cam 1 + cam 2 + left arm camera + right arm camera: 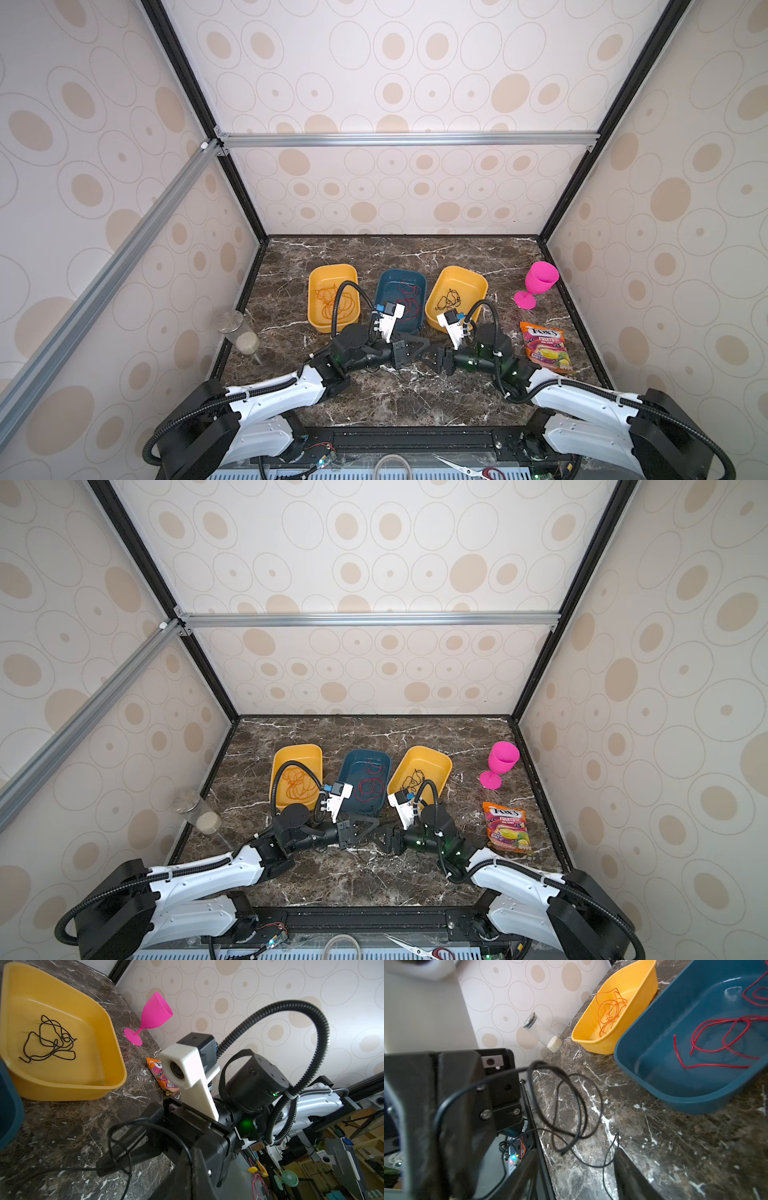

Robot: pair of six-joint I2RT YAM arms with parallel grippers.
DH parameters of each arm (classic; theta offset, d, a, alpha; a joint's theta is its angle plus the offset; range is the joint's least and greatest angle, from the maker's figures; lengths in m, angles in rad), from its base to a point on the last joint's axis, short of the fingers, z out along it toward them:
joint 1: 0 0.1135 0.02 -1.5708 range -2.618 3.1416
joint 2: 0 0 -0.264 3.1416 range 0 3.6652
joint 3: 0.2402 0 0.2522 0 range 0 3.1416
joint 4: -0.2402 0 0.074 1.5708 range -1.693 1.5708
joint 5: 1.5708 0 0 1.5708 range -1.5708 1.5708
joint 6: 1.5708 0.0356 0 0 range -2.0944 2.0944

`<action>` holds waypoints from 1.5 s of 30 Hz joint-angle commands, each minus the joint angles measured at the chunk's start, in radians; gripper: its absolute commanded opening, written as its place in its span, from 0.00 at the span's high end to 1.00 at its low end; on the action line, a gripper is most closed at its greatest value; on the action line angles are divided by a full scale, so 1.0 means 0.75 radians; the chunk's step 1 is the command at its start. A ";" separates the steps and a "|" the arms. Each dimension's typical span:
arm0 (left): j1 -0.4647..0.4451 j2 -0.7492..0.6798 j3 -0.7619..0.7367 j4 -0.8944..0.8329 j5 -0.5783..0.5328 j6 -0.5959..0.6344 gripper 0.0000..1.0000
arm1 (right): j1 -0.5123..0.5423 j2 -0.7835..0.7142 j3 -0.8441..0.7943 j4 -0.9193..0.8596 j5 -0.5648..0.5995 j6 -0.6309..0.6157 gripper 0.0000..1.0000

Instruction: Untangle the cables

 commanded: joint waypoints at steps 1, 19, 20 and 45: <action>0.008 0.001 0.002 0.095 0.031 -0.024 1.00 | 0.011 -0.040 -0.010 0.029 0.020 -0.018 0.38; 0.008 -0.027 -0.090 0.203 0.031 -0.072 1.00 | 0.011 0.256 0.100 0.351 0.043 0.080 0.37; 0.007 -0.028 -0.094 0.203 0.028 -0.072 1.00 | 0.009 0.267 0.105 0.372 0.032 0.090 0.37; 0.148 -0.249 -0.128 -0.101 -0.142 -0.027 1.00 | 0.010 -0.025 0.031 -0.358 0.207 -0.213 0.98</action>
